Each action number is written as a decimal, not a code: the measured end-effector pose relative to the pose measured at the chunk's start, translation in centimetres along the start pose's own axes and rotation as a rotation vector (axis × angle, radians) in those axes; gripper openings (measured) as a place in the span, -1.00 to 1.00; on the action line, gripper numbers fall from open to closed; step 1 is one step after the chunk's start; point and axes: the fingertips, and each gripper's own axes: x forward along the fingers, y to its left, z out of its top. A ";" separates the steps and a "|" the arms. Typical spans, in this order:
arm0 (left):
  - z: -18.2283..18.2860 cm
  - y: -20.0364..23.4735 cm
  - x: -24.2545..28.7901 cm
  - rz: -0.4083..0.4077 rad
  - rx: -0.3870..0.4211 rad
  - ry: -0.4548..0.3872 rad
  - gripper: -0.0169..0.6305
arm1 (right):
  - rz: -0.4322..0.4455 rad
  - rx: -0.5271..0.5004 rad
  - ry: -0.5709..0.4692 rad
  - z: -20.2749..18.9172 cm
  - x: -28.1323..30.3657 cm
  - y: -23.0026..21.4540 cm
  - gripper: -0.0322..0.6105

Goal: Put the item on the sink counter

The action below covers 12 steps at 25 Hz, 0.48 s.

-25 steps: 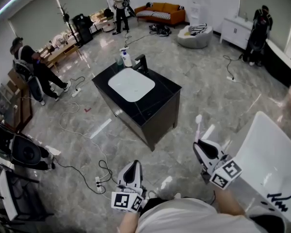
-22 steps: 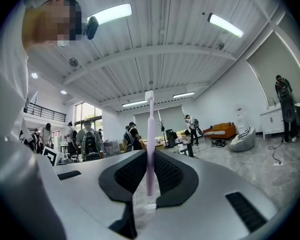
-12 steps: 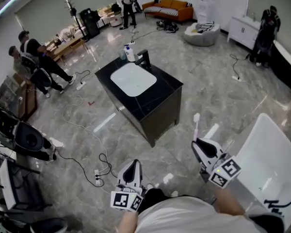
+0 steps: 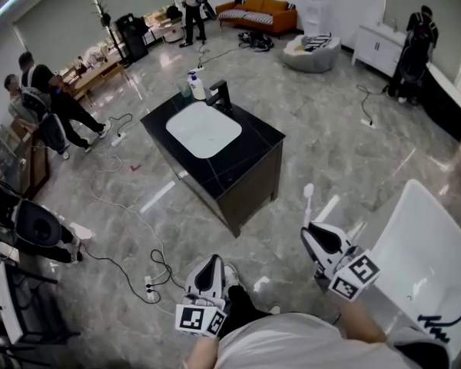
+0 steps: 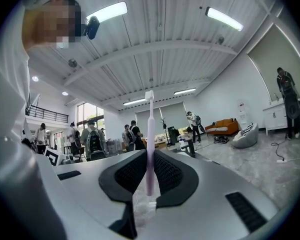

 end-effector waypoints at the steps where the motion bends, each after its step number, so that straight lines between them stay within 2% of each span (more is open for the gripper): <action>1: 0.0 0.5 0.6 -0.009 -0.005 0.002 -0.94 | -0.010 -0.002 0.002 0.1 0.5 -0.3 -0.68; 7: 1.4 4.7 5.1 -0.051 -0.010 -0.011 -0.94 | -0.050 -0.012 0.002 0.9 5.3 -1.6 -0.68; 12: 3.3 9.9 8.1 -0.051 -0.004 -0.021 -0.94 | -0.063 -0.020 0.009 1.7 10.6 -2.1 -0.68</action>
